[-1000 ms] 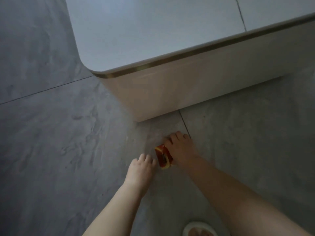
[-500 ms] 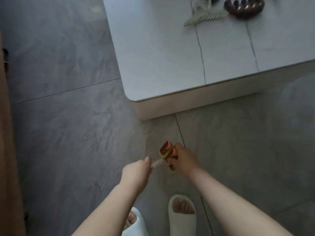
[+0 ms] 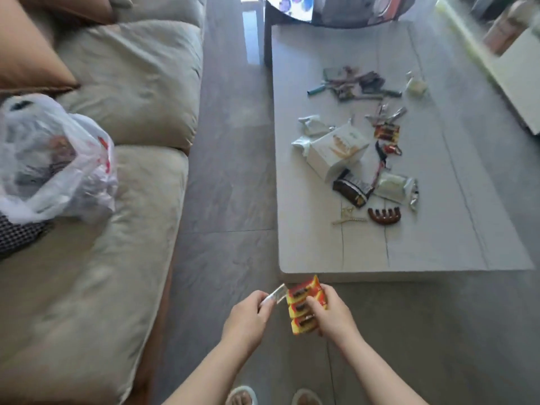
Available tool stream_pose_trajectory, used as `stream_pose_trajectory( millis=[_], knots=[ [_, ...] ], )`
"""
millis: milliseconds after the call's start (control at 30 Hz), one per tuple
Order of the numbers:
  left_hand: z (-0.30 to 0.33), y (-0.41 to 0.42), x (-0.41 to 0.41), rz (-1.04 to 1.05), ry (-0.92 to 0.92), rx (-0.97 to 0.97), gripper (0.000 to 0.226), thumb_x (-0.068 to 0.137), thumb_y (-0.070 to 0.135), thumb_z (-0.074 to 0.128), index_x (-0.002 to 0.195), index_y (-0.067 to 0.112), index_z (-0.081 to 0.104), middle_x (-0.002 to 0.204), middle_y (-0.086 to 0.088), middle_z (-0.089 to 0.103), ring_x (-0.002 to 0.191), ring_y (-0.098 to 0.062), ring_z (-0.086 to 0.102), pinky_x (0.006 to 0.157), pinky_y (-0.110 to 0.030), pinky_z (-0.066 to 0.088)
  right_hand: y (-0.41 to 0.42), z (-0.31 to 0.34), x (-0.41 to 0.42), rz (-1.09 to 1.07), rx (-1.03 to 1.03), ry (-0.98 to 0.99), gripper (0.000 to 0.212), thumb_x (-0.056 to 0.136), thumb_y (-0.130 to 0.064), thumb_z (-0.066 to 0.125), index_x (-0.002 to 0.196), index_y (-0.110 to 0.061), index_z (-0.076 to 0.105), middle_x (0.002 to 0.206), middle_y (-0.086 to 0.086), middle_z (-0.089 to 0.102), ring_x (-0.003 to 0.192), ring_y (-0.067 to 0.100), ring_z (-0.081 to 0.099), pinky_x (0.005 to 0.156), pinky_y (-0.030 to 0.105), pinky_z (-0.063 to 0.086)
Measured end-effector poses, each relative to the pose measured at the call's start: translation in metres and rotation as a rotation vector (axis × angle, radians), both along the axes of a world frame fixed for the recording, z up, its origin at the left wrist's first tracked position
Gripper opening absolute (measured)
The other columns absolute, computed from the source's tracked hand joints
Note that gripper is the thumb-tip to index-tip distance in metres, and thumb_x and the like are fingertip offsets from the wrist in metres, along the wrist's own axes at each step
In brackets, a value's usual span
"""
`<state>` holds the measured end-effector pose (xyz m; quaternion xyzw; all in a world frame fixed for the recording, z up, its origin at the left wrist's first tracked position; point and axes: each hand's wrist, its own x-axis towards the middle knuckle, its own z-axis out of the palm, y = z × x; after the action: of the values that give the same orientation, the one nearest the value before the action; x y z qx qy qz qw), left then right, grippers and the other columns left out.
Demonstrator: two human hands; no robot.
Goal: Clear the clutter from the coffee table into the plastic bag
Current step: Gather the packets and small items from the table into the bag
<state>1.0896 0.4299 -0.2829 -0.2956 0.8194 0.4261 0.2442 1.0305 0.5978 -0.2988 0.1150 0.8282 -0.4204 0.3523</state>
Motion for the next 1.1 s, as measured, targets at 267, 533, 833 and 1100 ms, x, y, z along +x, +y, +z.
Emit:
stream_pose_trajectory(
  millis=[267, 533, 833, 1100],
  knots=[
    [0.093, -0.073, -0.026, 0.415, 0.224, 0.084, 0.013, 0.1, 0.02, 0.043, 0.098, 0.021, 0.055, 0.071, 0.0, 0.057, 0.061, -0.017, 0.055, 0.059, -0.027, 0.044, -0.096, 0.112, -0.046, 0.034, -0.244, 0.028, 0.023, 0.098, -0.011, 0.045, 0.119, -0.019, 0.049, 0.101, 0.007, 0.063, 0.079, 0.02, 0.061, 0.053, 0.026, 0.048],
    [0.12, -0.195, -0.029, 0.644, 0.269, 0.124, 0.016, 0.099, 0.029, 0.049, 0.085, 0.022, 0.05, 0.077, 0.002, 0.065, 0.06, -0.015, 0.066, 0.066, -0.029, 0.048, -0.226, 0.139, -0.058, 0.056, -0.251, 0.038, 0.003, 0.095, -0.021, 0.055, 0.092, -0.021, 0.057, 0.095, 0.007, 0.07, 0.079, 0.023, 0.068, 0.048, 0.025, 0.045],
    [0.137, -0.381, -0.016, 0.809, 0.335, 0.045, 0.018, 0.096, 0.027, 0.056, 0.088, 0.011, 0.059, 0.067, -0.002, 0.061, 0.053, -0.014, 0.059, 0.067, -0.036, 0.053, -0.412, 0.169, -0.072, 0.235, -0.256, 0.081, 0.009, 0.097, -0.02, 0.051, 0.098, -0.012, 0.057, 0.072, 0.009, 0.064, 0.04, 0.013, 0.051, 0.037, 0.022, 0.036],
    [0.123, -0.476, -0.029, 0.981, 0.268, -0.035, 0.024, 0.095, 0.022, 0.056, 0.09, 0.002, 0.069, 0.062, -0.002, 0.062, 0.055, -0.021, 0.059, 0.064, -0.032, 0.048, -0.526, 0.18, -0.105, 0.397, -0.266, 0.043, 0.024, 0.097, -0.006, 0.033, 0.1, -0.023, 0.049, 0.085, 0.018, 0.064, 0.059, 0.023, 0.057, 0.056, 0.035, 0.053]
  ],
)
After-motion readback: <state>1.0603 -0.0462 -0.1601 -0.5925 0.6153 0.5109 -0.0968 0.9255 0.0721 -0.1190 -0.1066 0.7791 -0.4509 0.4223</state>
